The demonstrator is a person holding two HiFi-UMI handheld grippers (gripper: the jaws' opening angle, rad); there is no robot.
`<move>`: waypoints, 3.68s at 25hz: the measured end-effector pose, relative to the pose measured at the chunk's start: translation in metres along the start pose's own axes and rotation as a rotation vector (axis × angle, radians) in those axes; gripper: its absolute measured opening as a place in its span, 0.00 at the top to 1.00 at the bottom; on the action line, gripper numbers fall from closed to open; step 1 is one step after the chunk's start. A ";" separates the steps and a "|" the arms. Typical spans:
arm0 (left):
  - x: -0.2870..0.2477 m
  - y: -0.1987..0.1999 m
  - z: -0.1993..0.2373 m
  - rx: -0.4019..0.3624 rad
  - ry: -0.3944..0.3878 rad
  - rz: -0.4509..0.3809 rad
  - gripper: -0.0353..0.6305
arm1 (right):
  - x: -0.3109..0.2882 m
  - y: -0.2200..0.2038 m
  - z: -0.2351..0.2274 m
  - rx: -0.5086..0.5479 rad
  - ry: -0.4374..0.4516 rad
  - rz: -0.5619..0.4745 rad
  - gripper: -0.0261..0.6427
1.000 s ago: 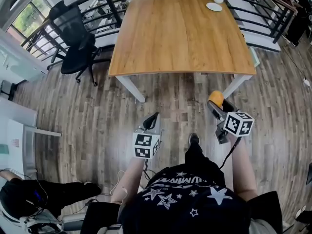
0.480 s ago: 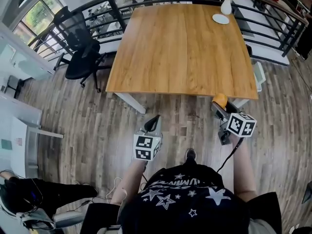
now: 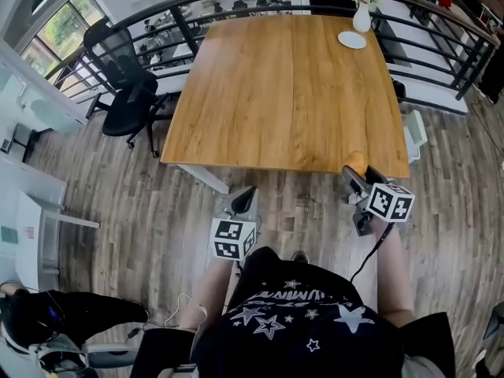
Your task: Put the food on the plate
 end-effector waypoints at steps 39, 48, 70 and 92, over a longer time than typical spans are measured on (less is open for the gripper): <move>-0.279 0.155 0.206 -0.116 -0.256 -0.063 0.95 | -0.180 0.148 -0.050 -0.058 -0.323 -0.070 0.47; -0.322 0.176 0.191 -0.121 -0.245 -0.079 0.95 | -0.187 0.182 -0.094 -0.037 -0.324 -0.056 0.47; -0.464 0.262 0.152 -0.078 -0.157 -0.028 0.95 | -0.284 0.333 -0.220 0.158 -0.251 0.052 0.47; -0.632 0.295 0.172 -0.110 -0.192 0.114 0.95 | -0.435 0.397 -0.330 0.248 -0.297 0.237 0.47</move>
Point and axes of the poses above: the fingertips, and each gripper's own axes: x backward along the fingers, z to its left, y out of its top, the point moved 10 cm from there along x, backward along the fingers, and after that the axes turned 1 degree about -z, right-handed, at the moved point
